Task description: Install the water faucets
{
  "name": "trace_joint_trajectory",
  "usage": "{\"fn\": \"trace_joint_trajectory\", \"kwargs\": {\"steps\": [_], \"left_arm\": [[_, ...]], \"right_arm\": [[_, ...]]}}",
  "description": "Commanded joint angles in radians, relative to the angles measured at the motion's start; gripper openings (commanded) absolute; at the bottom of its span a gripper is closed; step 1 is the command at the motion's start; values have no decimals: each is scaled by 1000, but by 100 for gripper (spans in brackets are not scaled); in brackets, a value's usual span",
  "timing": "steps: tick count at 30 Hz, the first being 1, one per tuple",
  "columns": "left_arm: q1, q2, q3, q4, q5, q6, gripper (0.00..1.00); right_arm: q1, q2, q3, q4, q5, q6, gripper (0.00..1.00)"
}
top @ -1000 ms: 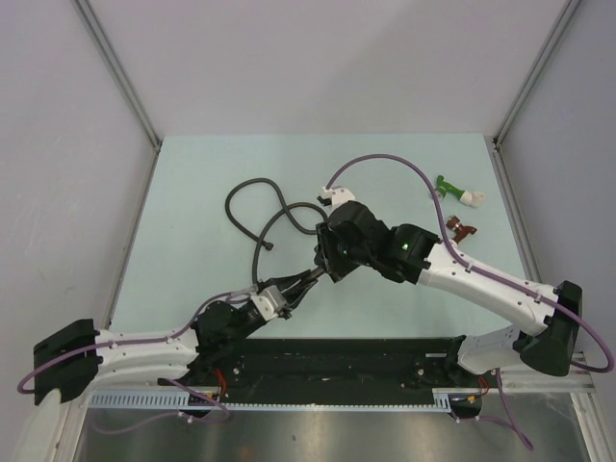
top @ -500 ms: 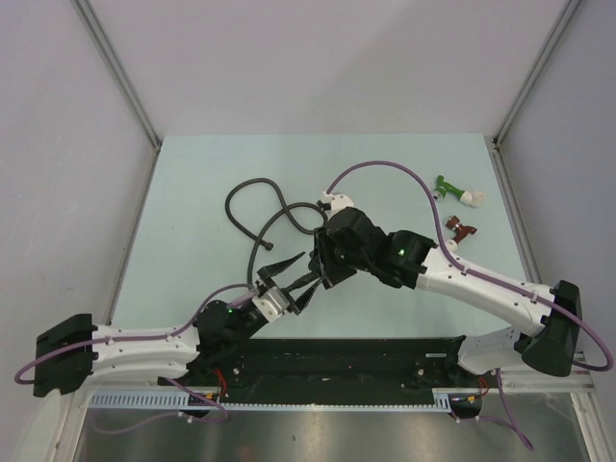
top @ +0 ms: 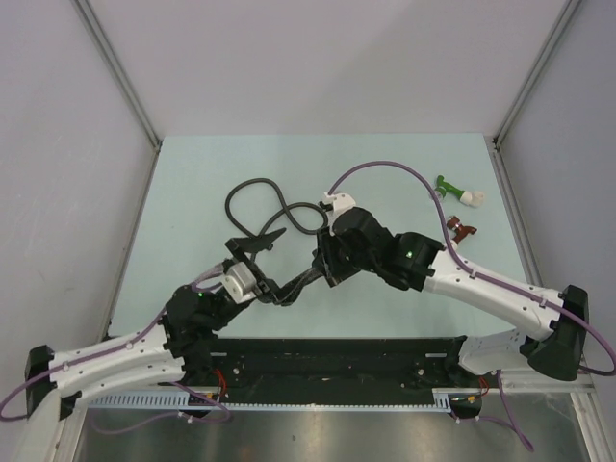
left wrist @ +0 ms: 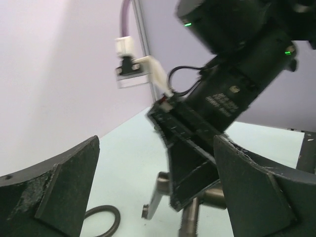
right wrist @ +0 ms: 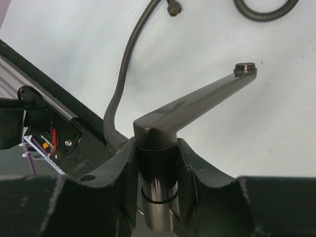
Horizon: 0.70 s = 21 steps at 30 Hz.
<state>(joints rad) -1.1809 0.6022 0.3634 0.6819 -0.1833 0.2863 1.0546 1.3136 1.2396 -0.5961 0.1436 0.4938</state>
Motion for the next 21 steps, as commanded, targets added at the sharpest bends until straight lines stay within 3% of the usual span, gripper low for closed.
{"fn": "trace_joint_trajectory", "kwargs": {"steps": [1, 7, 8, 10, 14, 21], "left_arm": [[200, -18, 114, -293, 305, -219, 100], [436, 134, 215, -447, 671, -387, 99], [458, 157, 224, -459, 782, -404, 99], [506, 235, 255, -472, 853, -456, 99], [543, 332, 281, -426, 1046, -524, 96], [573, 389, 267, -349, 1200, -558, 99]], "right_arm": [[-18, -99, 11, 73, 33, -87, 0], [-30, -165, 1, 65, 31, -159, 0], [-30, -171, 0, 62, 27, -169, 0], [-30, -189, 0, 59, 16, -187, 0], [-30, -214, -12, 55, 1, -236, 0], [-30, -260, -42, 55, -42, -291, 0]]}}
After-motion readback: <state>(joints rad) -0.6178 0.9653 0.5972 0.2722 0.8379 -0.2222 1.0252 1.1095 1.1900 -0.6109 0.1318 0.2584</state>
